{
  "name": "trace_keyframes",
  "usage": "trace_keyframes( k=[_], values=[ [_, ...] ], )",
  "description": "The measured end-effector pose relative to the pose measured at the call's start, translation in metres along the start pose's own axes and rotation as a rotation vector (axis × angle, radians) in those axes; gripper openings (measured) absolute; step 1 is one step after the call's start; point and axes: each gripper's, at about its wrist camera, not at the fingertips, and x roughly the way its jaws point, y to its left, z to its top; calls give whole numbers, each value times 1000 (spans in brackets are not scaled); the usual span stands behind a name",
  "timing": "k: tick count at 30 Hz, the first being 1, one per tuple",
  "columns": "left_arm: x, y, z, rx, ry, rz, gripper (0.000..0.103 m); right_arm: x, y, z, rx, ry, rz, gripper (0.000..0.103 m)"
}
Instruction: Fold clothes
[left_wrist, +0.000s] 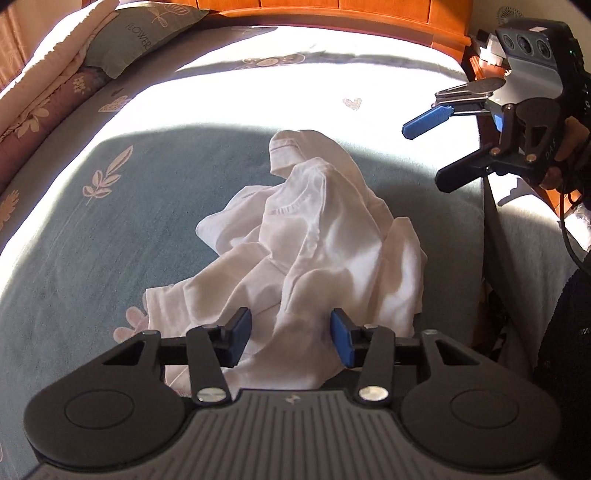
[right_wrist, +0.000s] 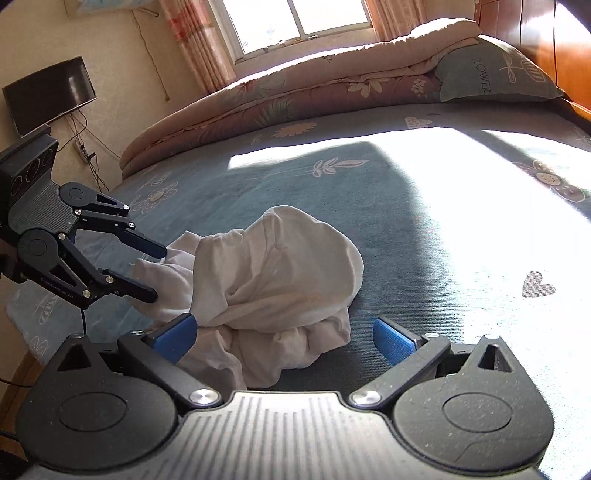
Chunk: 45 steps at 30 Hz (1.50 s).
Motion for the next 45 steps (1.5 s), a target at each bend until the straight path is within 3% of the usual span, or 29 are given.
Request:
trace_keyframes(
  k=[4, 7, 11, 13, 14, 15, 18, 23, 26, 29, 32, 37, 41, 42, 43, 45],
  values=[
    [-7, -23, -12, 68, 57, -139, 46, -7, -5, -3, 4, -13, 2, 103],
    [-2, -33, -22, 131, 102, -107, 47, -3, -8, -2, -5, -2, 5, 103],
    [2, -8, -16, 29, 60, -88, 45, 4, -3, 0, -14, 2, 10, 103],
    [6, -5, -14, 41, 74, -108, 44, 4, 1, 1, -18, -3, 18, 103],
    [7, -9, -13, 61, 91, -121, 30, 4, 3, 1, -21, -5, 22, 103],
    [8, -13, -12, 81, 108, -133, 9, 4, 6, 1, -24, -7, 26, 103],
    [2, -23, -13, 133, 86, -101, 6, 4, 10, 2, -41, -9, 35, 103],
    [-27, 9, -16, -54, -60, 14, 4, 8, 3, 14, -91, -7, 30, 103],
    [-39, 25, -23, -132, -109, 71, 4, 11, 0, 25, -136, -15, 51, 103],
    [-46, 41, -37, -222, -135, 103, 4, 21, -6, 37, -186, -10, 80, 103],
    [-51, 47, -50, -285, -150, 87, 4, 38, -20, 53, -193, 11, 124, 102],
    [-49, 49, -63, -333, -148, 71, 4, 76, -52, 80, -176, 79, 192, 86],
    [-50, 51, -67, -355, -161, 63, 4, 98, -62, 78, -157, 177, 307, 76],
    [-50, 53, -68, -355, -167, 71, 4, 98, -61, 74, -166, 190, 335, 61],
    [-50, 55, -68, -359, -171, 81, 4, 98, -59, 74, -175, 196, 345, 39],
    [-51, 62, -67, -377, -185, 103, 4, 100, -56, 86, -192, 178, 302, 11]
  ],
)
